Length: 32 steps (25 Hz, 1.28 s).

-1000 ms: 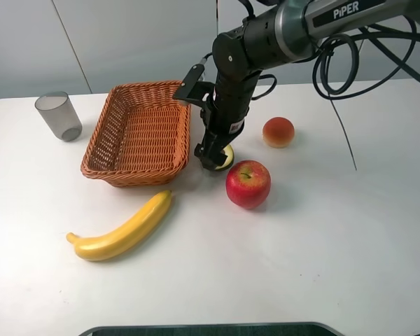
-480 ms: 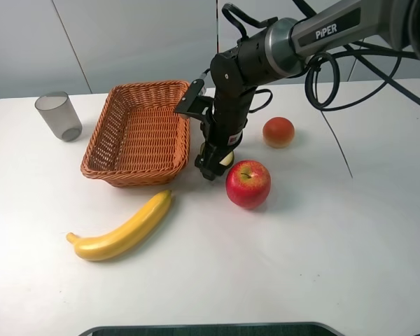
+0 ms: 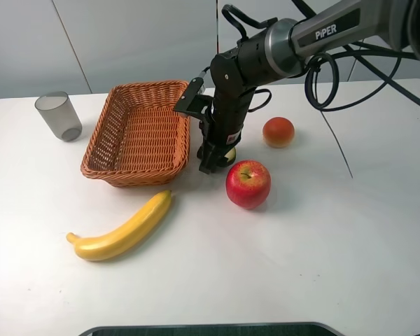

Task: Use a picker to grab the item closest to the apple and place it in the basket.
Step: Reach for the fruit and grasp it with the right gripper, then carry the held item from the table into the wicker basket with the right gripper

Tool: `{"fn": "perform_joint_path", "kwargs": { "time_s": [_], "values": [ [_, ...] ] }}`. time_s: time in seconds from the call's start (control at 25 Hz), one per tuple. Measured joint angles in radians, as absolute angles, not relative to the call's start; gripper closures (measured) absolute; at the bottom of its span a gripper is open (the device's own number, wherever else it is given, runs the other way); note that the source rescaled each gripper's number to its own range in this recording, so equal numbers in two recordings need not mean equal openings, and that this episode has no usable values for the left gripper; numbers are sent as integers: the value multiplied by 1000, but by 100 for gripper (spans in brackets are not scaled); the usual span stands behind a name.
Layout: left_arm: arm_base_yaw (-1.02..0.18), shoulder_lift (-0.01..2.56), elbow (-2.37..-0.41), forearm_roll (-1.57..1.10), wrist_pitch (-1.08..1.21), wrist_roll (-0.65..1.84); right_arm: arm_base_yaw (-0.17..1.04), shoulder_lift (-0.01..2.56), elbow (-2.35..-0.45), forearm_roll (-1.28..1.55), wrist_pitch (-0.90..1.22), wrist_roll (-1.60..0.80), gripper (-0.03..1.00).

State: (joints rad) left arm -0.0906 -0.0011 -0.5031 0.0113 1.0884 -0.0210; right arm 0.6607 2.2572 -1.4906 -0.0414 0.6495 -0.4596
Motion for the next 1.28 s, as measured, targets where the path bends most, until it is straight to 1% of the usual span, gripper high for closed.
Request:
{"fn": "perform_joint_path", "kwargs": {
  "time_s": [0.88,1.12,1.28],
  "values": [
    [-91,-1,-503,11,1088,-21,661,2237,-1491,-44,659,-461,94],
    [-91,-1,-503,11,1088,-21,661,2146,-1505,-91,759,-457,94],
    [-91,-1,-503,13,1088,-21,658,2079,-1506,-93,814,-387,94]
  ]
}}
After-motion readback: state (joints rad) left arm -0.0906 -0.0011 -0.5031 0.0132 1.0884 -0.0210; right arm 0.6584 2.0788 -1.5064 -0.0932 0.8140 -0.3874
